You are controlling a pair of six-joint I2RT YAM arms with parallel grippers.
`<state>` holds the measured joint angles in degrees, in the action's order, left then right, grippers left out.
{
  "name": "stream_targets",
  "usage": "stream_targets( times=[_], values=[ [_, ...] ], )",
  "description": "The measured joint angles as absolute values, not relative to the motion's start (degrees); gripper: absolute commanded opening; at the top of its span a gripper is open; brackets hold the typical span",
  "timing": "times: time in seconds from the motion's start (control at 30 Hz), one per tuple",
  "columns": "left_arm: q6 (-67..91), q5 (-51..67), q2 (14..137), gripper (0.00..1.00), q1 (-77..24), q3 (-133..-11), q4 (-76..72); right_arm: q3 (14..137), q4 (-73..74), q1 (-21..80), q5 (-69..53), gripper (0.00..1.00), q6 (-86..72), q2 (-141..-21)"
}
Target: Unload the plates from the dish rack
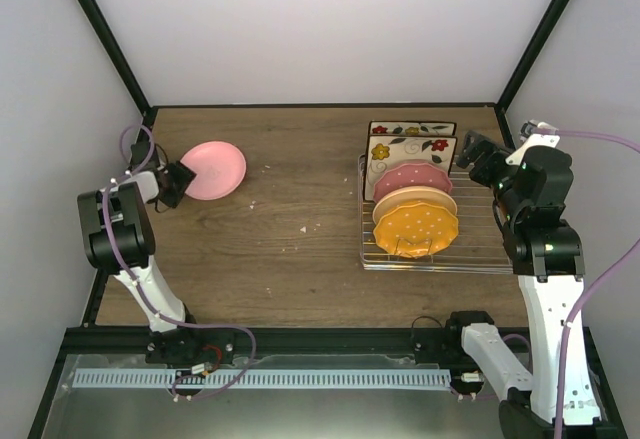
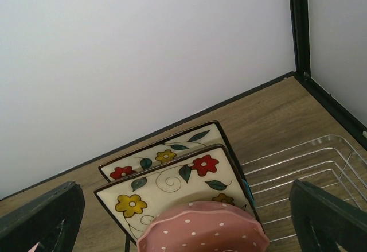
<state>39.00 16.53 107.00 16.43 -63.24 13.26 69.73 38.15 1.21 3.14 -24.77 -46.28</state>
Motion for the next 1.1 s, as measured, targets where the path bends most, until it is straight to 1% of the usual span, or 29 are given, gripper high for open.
stream_targets(
  times=[0.07,0.23,0.33,0.4,0.53,0.63,0.73,0.83,0.93,1.1],
  values=[
    [39.1,16.4,107.0,0.83,16.4,-63.1,13.8,69.7,38.2,1.2,3.1,1.00,-24.8,-46.2],
    [38.9,15.0,105.4,0.89,16.6,-63.1,16.5,69.7,38.3,1.2,3.1,1.00,-24.8,-45.8],
    [38.3,12.6,102.4,0.89,16.8,-63.1,19.5,69.6,38.5,1.2,3.2,1.00,-24.8,-44.9],
    [37.0,11.1,98.9,0.86,16.8,-63.4,20.4,69.3,38.6,1.2,3.2,1.00,-24.7,-44.1],
    [31.0,13.2,92.5,0.83,14.8,-66.5,17.5,68.4,38.8,1.2,3.3,1.00,-24.7,-42.7],
    [22.4,18.7,90.8,0.81,7.2,-72.1,13.8,67.9,39.0,1.2,3.2,1.00,-24.7,-42.3],
    [12.3,25.9,89.8,0.76,-6.6,-76.9,10.7,67.4,39.0,1.2,3.0,1.00,-24.5,-42.7],
    [3.4,31.8,88.9,0.71,-20.4,-78.4,10.4,67.3,39.0,1.2,2.8,1.00,-24.2,-43.1],
    [-4.1,33.8,88.9,0.66,-30.8,-78.7,13.0,67.3,39.0,1.2,2.8,1.00,-23.8,-43.1],
    [-14.1,32.1,89.2,0.65,-41.5,-78.7,18.0,67.4,39.4,1.2,3.2,1.00,-23.2,-41.5]
  ],
)
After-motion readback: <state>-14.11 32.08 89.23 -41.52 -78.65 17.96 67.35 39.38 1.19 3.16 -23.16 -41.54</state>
